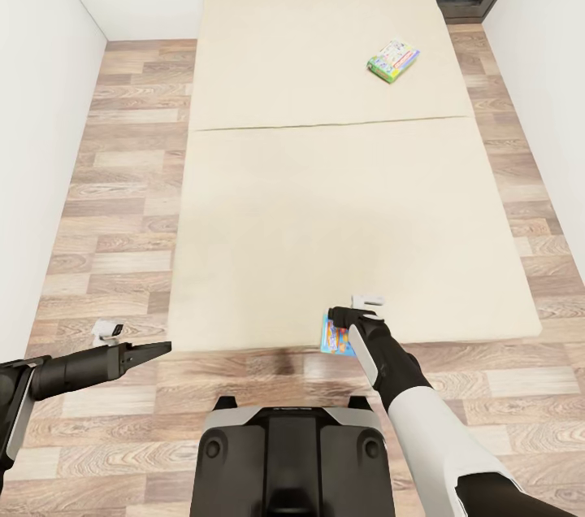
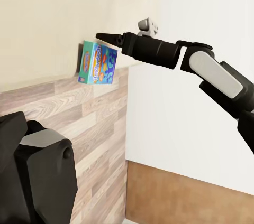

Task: Put all the toys in the child's room - the three board games (two on the bed and one on the table), the two jigsaw puzzles on the table, and the tennis ball on the table - inside the toy box on the table in the child's room.

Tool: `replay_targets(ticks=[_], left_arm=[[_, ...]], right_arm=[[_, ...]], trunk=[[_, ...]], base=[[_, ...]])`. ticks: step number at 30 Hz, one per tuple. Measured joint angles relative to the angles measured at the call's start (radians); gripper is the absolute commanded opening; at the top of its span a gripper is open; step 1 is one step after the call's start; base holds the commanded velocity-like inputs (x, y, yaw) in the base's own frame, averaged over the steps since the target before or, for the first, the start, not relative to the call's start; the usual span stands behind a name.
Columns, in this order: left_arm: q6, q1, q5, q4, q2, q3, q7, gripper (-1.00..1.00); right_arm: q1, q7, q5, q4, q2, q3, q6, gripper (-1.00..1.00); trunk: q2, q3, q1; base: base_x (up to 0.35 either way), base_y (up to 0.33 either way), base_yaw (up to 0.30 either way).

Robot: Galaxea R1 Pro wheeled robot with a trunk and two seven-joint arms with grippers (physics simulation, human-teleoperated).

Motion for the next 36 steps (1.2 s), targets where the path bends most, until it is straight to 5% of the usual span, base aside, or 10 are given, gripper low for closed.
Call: replay_targets(ticks=[9,22,31,36], left_arm=[[0.000,0.000,0.001,0.000,0.000,0.000,0.000,1.00],[0.000,0.000,0.000,0.000,-0.001,-0.001,0.000,1.00],[0.000,0.000,0.001,0.000,-0.004,-0.001,0.000,1.00],[0.000,0.000,0.002,0.000,-0.005,-0.001,-0.001,1.00]], right_arm=[[0.000,0.002,-0.001,-0.029,0.000,-0.001,0.002,1.00],[0.044,0.014,-0.008,-0.262,0.000,-0.008,0.038,1.00],[0.153,0.107,-0.008,-0.468,-0.001,-0.033,0.101,1.00],[0.249,0.207,-0.009,-0.634,-0.021,-0.083,0.136,1.00]], trunk=[[0.000,0.001,0.000],[0.000,0.001,0.000],[0.000,0.001,0.000],[0.000,0.001,0.000]], base=[[0.000,0.000,0.000],[0.000,0.000,0.000],[0.000,0.000,0.000],[0.000,0.000,0.000]])
